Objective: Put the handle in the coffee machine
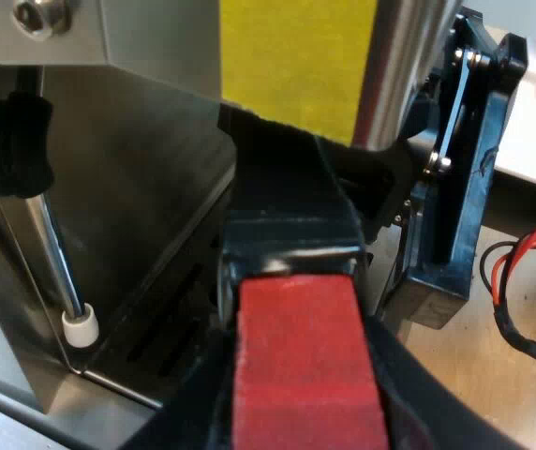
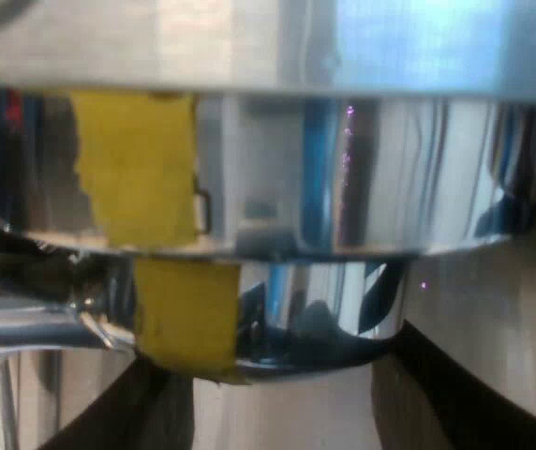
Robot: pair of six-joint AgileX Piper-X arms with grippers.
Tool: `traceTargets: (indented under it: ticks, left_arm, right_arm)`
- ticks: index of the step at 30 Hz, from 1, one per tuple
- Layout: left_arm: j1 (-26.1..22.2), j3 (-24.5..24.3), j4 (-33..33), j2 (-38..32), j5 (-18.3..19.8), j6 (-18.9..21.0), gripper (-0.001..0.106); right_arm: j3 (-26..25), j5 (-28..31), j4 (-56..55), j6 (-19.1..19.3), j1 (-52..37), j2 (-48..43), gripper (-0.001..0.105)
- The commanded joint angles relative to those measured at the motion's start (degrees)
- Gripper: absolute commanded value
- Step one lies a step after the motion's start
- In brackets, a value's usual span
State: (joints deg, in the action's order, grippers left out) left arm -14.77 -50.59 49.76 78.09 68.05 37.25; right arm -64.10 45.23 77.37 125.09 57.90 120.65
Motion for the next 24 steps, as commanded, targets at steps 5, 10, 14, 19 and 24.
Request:
traceTargets:
  ticks: [5, 10, 14, 19, 24]
  left_arm:
    - [-1.6, -0.4, 2.8, -1.5, 8.6, -1.7, 0.0]
    - [-1.6, -0.4, 2.8, -1.5, 8.6, -1.7, 0.0]
    - [-1.6, -0.4, 2.8, -1.5, 8.6, -2.7, 0.0]
    - [-1.6, -0.4, 2.8, -1.5, 8.6, -2.8, 0.0]
    - [-1.6, -0.4, 2.8, -1.5, 8.6, -2.8, 0.004]
  right_arm:
    - [-0.4, -0.6, 6.2, 0.8, -0.2, -0.9, 0.044]
    - [-0.4, -0.6, 6.2, 0.8, -0.2, -0.9, 0.044]
    - [-0.4, -0.6, 6.2, 0.7, -0.2, -0.9, 0.044]
    - [-0.4, -0.6, 6.4, 0.7, -0.2, -0.9, 0.044]
    - [-0.4, -0.6, 6.3, 0.7, -0.2, -0.9, 0.044]
